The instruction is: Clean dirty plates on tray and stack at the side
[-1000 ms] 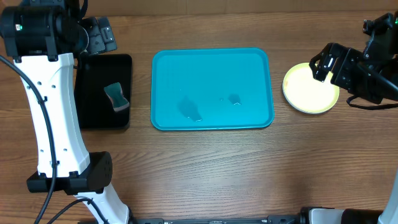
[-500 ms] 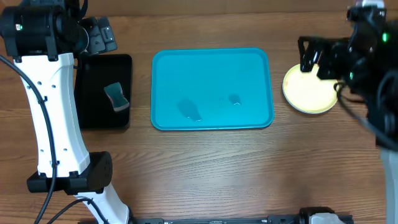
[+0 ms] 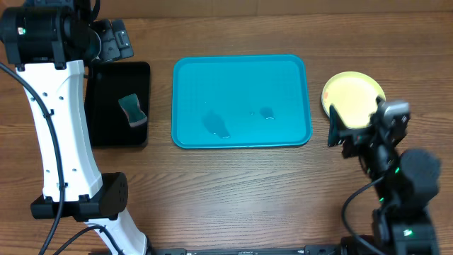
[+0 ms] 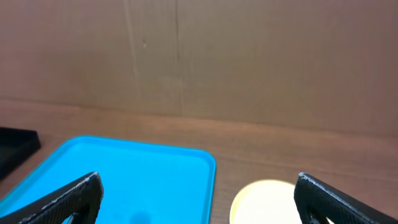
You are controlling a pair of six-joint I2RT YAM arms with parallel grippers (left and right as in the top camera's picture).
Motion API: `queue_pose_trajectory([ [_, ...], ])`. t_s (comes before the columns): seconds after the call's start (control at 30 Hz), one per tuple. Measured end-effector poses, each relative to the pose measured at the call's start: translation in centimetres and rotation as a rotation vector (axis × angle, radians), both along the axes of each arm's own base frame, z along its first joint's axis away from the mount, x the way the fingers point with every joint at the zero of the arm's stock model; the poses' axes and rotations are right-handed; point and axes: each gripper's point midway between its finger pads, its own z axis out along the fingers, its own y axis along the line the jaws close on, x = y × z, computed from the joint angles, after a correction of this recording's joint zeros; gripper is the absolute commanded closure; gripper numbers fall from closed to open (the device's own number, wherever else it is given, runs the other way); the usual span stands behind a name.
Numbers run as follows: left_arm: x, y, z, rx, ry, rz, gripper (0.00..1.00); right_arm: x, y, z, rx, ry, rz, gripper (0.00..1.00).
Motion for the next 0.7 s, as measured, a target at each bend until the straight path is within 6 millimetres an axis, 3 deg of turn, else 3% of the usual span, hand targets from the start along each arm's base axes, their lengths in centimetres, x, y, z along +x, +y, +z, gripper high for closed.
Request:
queue_pose_trajectory([
  [0.1, 0.0, 0.0, 0.0, 0.000, 0.000, 0.000, 0.00, -0.8, 0.0, -2.9, -0.002, -0.041, 0.000, 0.00],
  [0.27, 0.0, 0.0, 0.0, 0.000, 0.000, 0.000, 0.00, -2.0, -0.1, -6.0, -0.001, -0.095, -0.001, 0.00],
  [0.7, 0.0, 0.0, 0.0, 0.000, 0.000, 0.000, 0.00, -3.2, -0.2, -10.8, -0.003, -0.104, -0.002, 0.00],
])
